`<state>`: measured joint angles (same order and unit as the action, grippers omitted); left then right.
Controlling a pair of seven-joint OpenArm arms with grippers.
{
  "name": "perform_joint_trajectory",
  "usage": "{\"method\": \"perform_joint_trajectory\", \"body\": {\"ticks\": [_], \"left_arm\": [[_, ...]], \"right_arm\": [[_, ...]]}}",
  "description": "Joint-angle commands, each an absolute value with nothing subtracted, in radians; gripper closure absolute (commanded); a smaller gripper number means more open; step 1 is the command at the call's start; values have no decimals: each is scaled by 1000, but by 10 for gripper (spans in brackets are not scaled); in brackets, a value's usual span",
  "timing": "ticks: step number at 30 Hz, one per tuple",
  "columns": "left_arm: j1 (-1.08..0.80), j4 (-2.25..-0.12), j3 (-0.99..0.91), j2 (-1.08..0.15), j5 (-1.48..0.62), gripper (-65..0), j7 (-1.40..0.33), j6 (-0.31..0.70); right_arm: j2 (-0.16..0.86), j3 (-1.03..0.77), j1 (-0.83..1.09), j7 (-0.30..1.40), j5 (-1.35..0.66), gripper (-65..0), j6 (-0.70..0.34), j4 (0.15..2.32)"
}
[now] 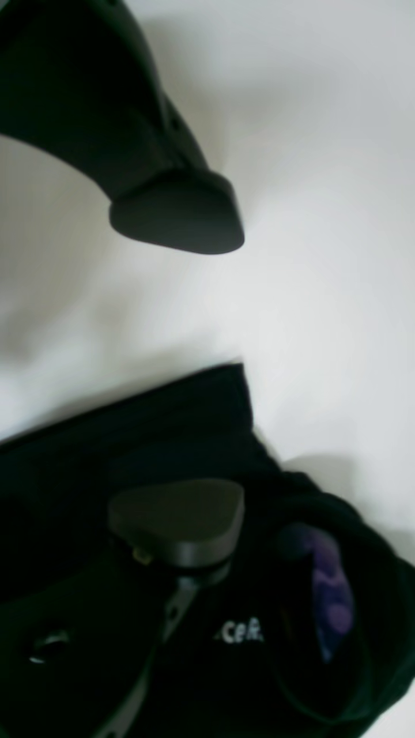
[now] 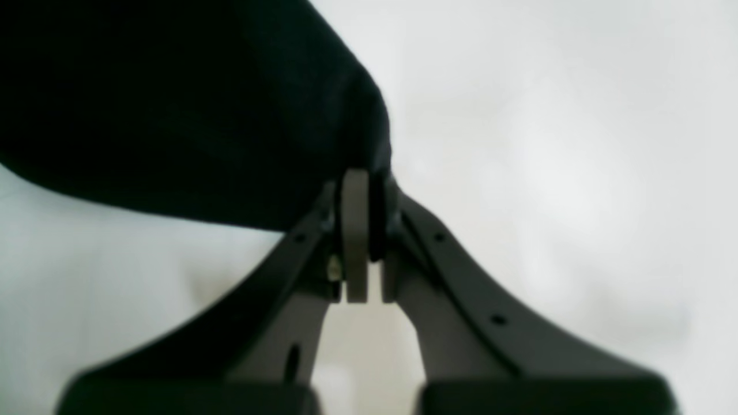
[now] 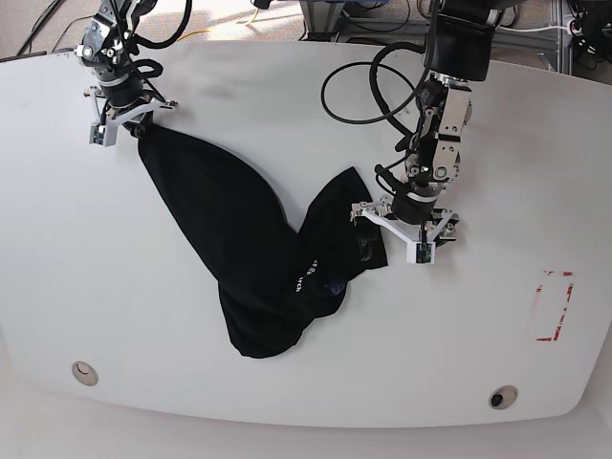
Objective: Layout the t-shirt on the table in an organized manner, then fold the t-shirt properly
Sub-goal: 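Move the left gripper to the shirt's middle and grasp the fabric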
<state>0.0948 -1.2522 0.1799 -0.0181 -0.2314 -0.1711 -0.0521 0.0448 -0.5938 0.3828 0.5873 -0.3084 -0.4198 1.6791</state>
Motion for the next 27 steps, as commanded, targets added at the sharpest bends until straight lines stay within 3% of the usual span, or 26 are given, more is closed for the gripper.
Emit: {"method": "perform_joint_trajectory", "body": {"ticks": [1,19,22,27], "left_arm": [[128,-1224,193,-16,-257,-592,-145,-48],[185,-1078,295,-15,-278,-589,-143,-48],[189,-1076,302,-15,-278,-556,-143,-48],[206,-1050,320,-15,-278,-432,-143,-48]], "right_arm": [[51,-595,383,584,-314,-2,-424,1690],[50,-595,381,584,-317,-2,-424,1690],[50,-595,381,584,-317,-2,-424,1690],[48,-595,383,584,-318,-2,-424,1690]]}}
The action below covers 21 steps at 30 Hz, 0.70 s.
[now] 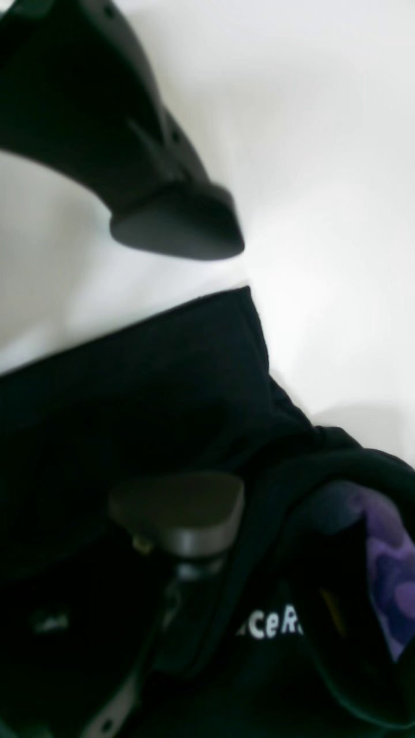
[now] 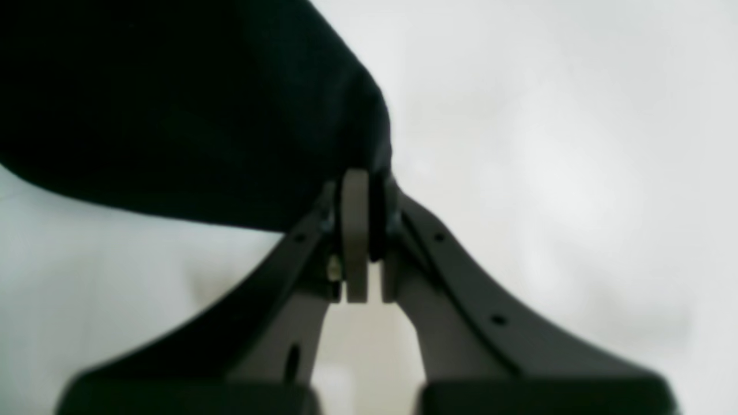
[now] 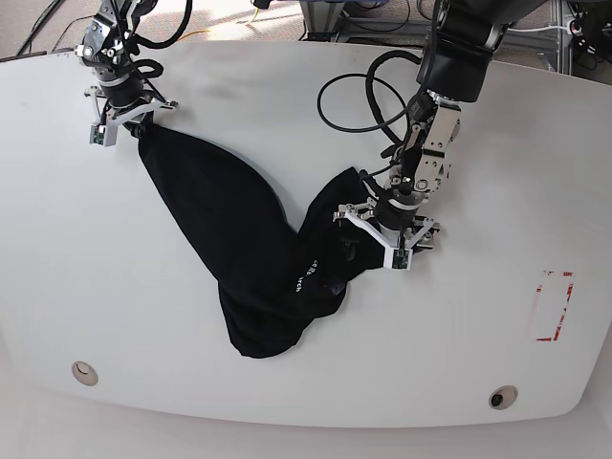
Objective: Layout the t-shirt on the table in an organized manner, then fold the t-shirt properly
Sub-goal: 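Move the left gripper to the shirt's middle and grasp the fabric, then lift and pull the shirt apart with both grippers, stretching it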
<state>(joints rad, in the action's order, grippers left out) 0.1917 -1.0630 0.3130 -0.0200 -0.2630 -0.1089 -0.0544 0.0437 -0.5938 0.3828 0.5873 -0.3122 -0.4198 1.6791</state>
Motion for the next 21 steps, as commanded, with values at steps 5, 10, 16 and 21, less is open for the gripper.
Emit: {"method": "perform_joint_trajectory", "body": {"ticks": [5,10,16,21], "left_arm": [[236,-974,321,-15,-278,-358,-142,-48],[252,-929,320,-2,-278,-351,-142,-48],[254,-921,321,-2,-278,-275,-142,-48],[254,-924,320,-2,-277,-117,-142,-51]], "right_arm": [[48,-595,383,584,-318,-2,-424,1690],[48,-595,383,584,-318,-2,-424,1690],[48,-595,383,584,-318,-2,-424,1690],[48,-595,383,584,-318,-2,-424,1690]]}}
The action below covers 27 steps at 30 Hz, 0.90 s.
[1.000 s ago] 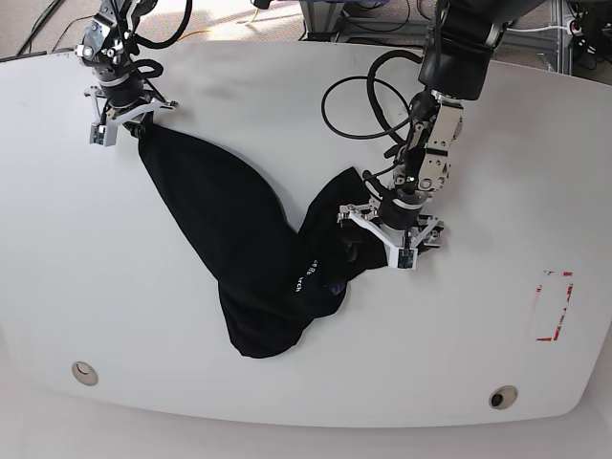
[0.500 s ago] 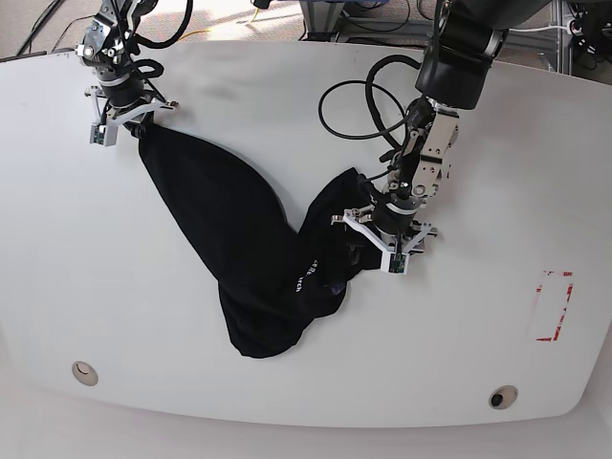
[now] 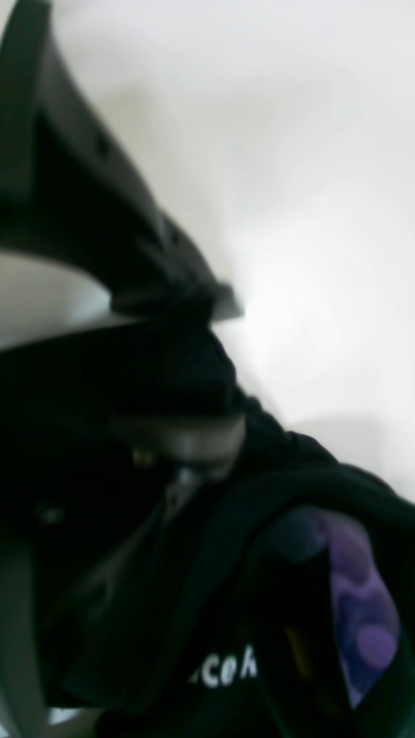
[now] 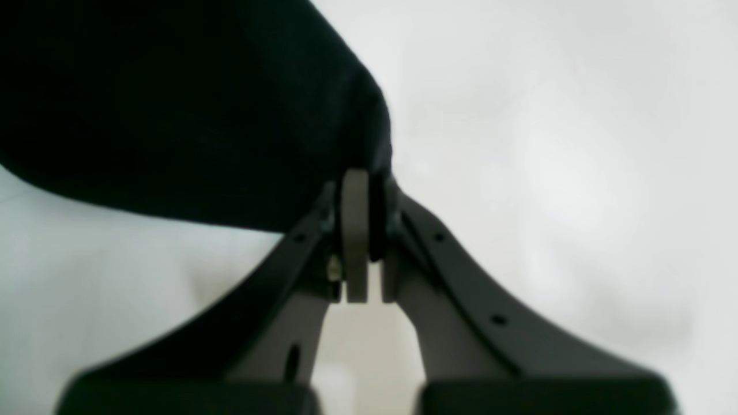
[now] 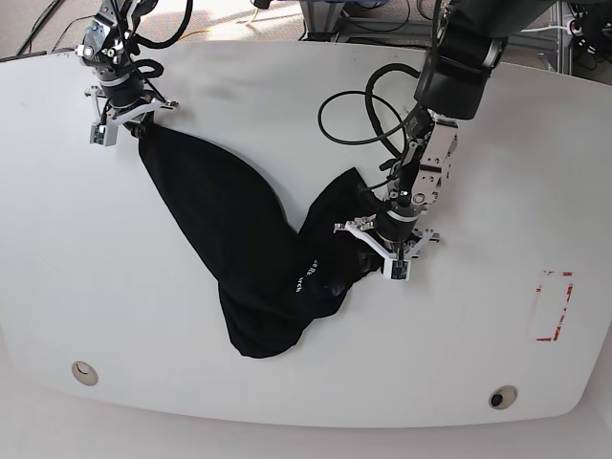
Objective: Layout the t-shirt on the table in an organized manner, then fold the t-shirt properly
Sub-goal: 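Lift and pull the shirt apart with both grippers, stretching it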
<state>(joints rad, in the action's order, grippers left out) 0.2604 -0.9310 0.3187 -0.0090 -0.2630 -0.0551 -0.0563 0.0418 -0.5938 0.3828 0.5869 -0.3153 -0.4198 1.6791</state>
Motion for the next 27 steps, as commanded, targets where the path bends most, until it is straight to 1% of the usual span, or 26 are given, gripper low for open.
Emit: {"method": "perform_joint_trajectory", "body": {"ticks": [1,3,9,13,20,27], "left_arm": [[254,-923,320,-2,-275,-67,-142,-51],[254,-921,321,-2,-274,-1,-143,-51],[246,-931,318,-8,-275,0,-143,-53],[234,-986,314,-13,-277,0,-142,-53],[183,-1187,277,-59,-278,0,-150,-53],[163,-1366,229,-97,-278,0,-234,-53]], "right_arm": [[48,-595,383,584,-318,-2,-424,1690],[48,-595,383,584,-318,-2,-424,1690],[48,-595,381,584,-318,-2,-424,1690],[48,-595,380,584,-318,-2,-424,1696],[48,-595,386,595,-318,-2,-424,1779],[48,-595,377,691,-320,-2,-424,1902]]}}
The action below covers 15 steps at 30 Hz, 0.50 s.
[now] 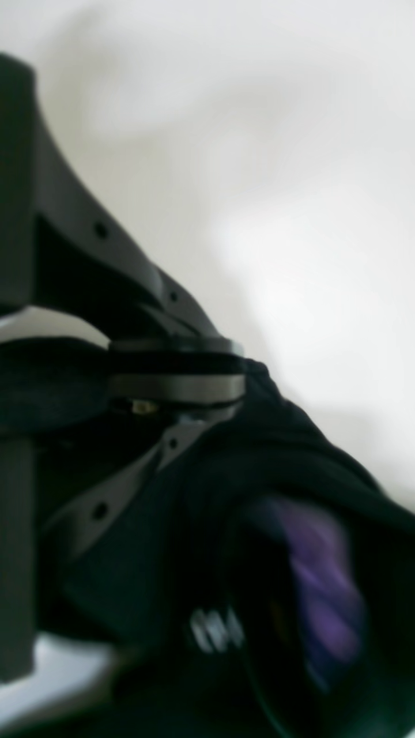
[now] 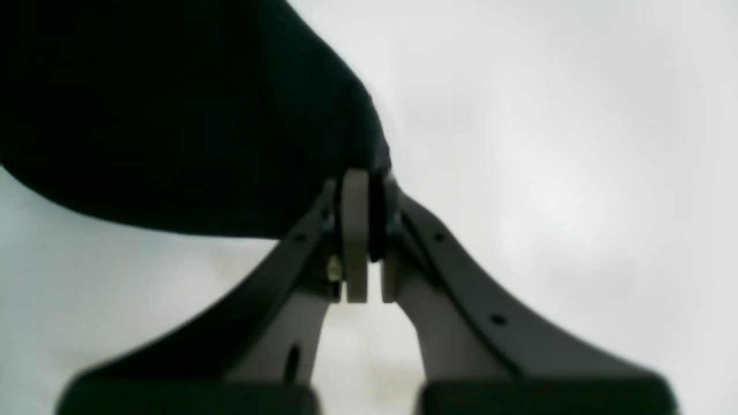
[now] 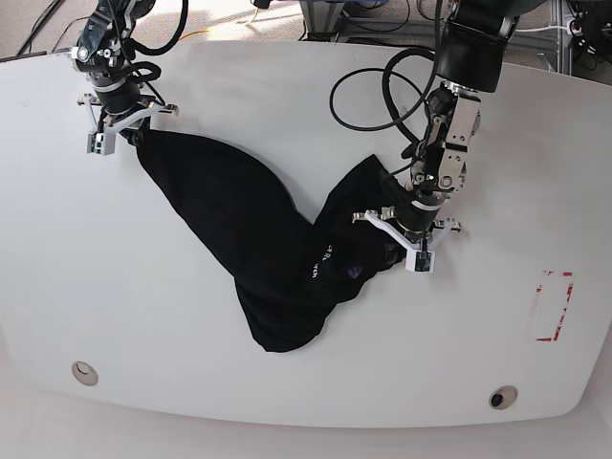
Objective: Layout the t-shirt on the table in an organized manner, then fold the t-shirt properly
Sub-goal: 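Lift and pull the shirt apart with both grippers, stretching it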
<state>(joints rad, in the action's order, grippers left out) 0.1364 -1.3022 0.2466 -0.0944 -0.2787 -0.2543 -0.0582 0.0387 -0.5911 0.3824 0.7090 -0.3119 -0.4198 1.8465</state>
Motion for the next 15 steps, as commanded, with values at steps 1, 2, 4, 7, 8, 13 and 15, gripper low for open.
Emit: {"method": "perform_joint_trajectory", "body": {"ticks": [1,2,4,7,8,13,15], "left_arm": [[163,-1397,213,-99,-278,0,-239,-53],[163,-1417,199,-99,-278,0,-240,-51],[162,-1469,162,-99,-277,0,-240,-51],[163,-1518,131,-110,-274,0,-240,-51],[166,-1529,127,-119,-274,0,-240,-51],[185,-1584,125,-182,-277,0,-240,-50],[199,-1603,125,-196,-277,0,-240,-50]], "right_arm": [[48,-595,375,694,-320,-2,-424,1923],[48,-595,371,694,-320,-2,-424,1940],[48,-595,363,699,-320,-2,-424,1971],[56,-593,349,722,-320,-2,-424,2005],[58,-593,337,730,-320,-2,-424,2014],[84,-593,280,762,-318,-2,-438,2025],[108,-593,255,763,-318,-2,-438,2025]]}}
